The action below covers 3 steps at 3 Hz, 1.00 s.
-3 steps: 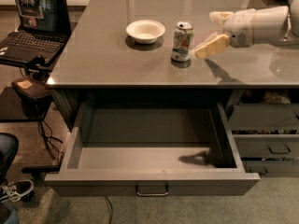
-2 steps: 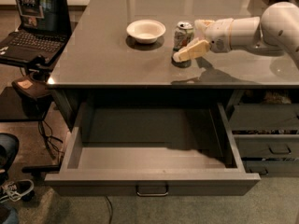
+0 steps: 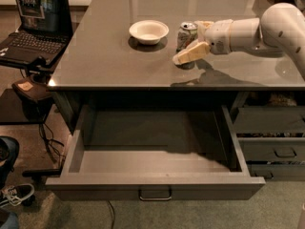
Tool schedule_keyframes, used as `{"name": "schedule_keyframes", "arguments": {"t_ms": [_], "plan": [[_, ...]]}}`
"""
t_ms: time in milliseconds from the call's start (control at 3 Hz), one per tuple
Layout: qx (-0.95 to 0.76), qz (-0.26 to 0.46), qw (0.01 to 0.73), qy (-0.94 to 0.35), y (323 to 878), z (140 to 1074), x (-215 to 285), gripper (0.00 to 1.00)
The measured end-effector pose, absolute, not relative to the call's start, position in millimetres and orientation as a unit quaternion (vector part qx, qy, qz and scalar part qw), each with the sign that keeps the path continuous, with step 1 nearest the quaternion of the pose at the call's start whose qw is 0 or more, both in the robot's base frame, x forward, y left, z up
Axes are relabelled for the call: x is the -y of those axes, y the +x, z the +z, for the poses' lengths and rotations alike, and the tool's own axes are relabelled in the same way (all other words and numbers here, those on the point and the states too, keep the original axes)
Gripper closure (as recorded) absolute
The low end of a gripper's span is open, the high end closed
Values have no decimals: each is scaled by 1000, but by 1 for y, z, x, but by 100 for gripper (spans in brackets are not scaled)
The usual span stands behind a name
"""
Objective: Place 7up can into top drawer
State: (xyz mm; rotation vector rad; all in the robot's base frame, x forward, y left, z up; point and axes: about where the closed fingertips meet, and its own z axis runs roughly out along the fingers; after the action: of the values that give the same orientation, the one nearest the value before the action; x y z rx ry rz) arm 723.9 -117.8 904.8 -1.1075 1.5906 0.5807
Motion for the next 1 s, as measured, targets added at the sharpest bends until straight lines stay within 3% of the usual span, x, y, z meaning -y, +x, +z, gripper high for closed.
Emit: {"name": "schedule_keyframes", "arguments": {"t_ms": [333,1000], "plan": [[-666,243,530,-464,724,905,118,19],[-666,244,530,-464,724,905,118,65]]}}
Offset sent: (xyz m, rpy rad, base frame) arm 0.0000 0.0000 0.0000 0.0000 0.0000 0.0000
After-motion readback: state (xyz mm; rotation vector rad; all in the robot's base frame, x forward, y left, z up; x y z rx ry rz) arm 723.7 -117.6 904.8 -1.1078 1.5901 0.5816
